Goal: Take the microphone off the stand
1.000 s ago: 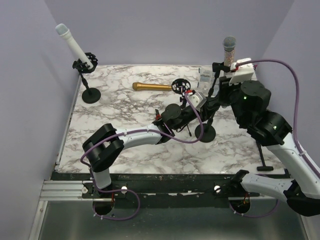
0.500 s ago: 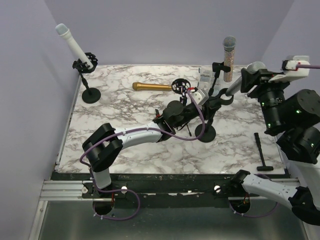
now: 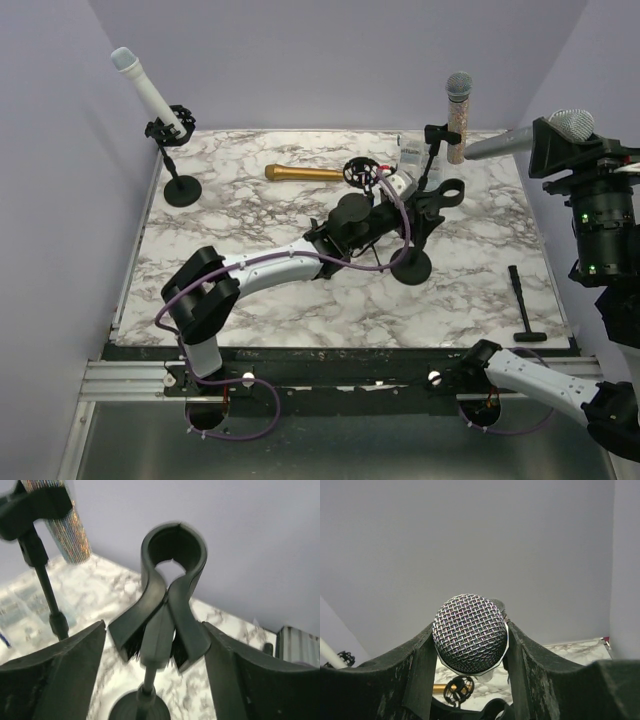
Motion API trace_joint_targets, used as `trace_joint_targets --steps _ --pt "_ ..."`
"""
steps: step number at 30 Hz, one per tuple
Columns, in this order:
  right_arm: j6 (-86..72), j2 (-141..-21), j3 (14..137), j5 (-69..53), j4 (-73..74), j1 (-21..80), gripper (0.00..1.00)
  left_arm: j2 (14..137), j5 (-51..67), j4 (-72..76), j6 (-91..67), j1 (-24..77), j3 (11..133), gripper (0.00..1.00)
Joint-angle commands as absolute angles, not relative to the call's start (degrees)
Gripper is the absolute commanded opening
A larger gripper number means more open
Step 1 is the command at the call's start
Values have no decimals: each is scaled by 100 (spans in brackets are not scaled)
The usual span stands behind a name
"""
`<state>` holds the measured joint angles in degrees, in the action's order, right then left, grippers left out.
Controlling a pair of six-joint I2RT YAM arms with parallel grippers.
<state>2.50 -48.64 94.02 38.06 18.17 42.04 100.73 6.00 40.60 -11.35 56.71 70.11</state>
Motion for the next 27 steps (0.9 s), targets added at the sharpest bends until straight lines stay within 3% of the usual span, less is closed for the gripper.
trace_joint_targets --steps 1,8,18,23,27 --pt "-182 -4911 9259 3435 2078 4207 1 9632 741 2283 -1617 5587 7450 81" --pt "-1104 -5253 9425 2063 2478 4205 1 8349 1313 1339 -1474 5599 7096 86" --pt "-1307 -6108 9431 829 2672 4209 1 5497 1238 -727 -1463 5594 5157 85" --pt "-1370 -6568 9402 -462 2674 4203 1 4376 1513 -2232 -1343 5599 5483 85" --pt "-1466 -7097 9488 -1410 2947 4208 1 3521 1028 -2232 -1621 5590 5663 90"
